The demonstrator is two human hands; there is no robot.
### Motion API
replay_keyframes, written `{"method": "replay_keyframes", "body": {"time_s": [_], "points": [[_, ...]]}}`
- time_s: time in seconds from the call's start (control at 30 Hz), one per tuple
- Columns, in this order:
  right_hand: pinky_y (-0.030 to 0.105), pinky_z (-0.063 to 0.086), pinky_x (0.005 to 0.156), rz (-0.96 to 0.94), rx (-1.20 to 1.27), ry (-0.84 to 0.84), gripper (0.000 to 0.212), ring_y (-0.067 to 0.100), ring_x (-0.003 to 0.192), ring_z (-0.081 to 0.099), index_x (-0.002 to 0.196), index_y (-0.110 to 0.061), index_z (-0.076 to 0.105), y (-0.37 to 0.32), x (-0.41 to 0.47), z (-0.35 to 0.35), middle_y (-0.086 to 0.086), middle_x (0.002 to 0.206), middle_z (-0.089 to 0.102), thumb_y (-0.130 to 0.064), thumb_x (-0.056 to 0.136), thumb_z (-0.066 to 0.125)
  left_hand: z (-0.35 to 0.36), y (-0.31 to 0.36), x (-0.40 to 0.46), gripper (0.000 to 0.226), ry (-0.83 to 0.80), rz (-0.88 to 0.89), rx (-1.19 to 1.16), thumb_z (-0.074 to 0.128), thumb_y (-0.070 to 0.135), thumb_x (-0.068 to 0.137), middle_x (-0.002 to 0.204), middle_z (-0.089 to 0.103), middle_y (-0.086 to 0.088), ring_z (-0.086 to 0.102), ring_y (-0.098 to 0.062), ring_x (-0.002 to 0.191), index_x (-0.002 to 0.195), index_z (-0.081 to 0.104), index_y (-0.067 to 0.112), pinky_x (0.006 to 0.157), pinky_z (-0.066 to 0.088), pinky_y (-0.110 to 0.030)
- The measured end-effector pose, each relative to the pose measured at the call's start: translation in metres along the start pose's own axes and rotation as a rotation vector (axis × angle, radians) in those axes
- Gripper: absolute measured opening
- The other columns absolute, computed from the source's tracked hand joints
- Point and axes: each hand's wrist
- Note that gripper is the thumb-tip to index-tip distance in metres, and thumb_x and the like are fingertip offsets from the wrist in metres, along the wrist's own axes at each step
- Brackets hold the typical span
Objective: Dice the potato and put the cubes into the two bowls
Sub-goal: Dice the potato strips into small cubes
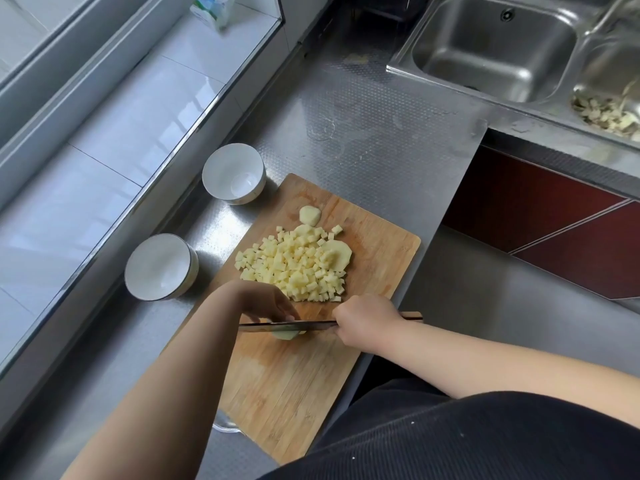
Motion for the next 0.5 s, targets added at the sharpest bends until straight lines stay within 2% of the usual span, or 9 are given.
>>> {"method": "replay_keyframes", "body": {"time_s": [0.13,0.3,0.5], "points": [[0.031,0.04,0.06,0.002,0.029,-0.011,0.033,0.028,0.083,0.06,0.1,-0.014,0.064,0.006,-0.001,-0.011,0.006,0.093,0.063,-0.041,0.099,0.046,0.001,0.003,-0.003,0.03,0.056,0.005,0.119,0.05,0.028,0.1,0.12,0.061,0.01,0.053,-0.011,0.112,0.126,0.064,0.034,0.102,0.039,-0.032],[0.029,0.036,0.056,0.014,0.024,-0.017,0.033,0.024,0.072,0.05,0.101,-0.016,0.064,0.01,-0.004,-0.018,0.001,0.08,0.053,-0.044,0.098,0.046,-0.001,0.006,-0.004,0.03,0.086,0.01,0.102,0.048,0.029,0.1,0.114,0.061,0.011,0.053,-0.009,0.105,0.127,0.063,0.031,0.098,0.04,-0.029],[0.03,0.037,0.057,0.006,0.025,-0.008,0.034,0.024,0.072,0.049,0.102,-0.016,0.064,0.011,-0.008,-0.024,0.0,0.078,0.049,-0.045,0.098,0.046,-0.002,0.001,0.003,0.031,0.084,-0.007,0.074,0.05,0.038,0.099,0.121,0.063,0.009,0.054,-0.013,0.113,0.125,0.064,0.032,0.107,0.038,-0.038]]}}
Point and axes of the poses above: each hand's wrist, its own x-axis towards the middle knuckle, its own z-axis out of the palm, y = z × x
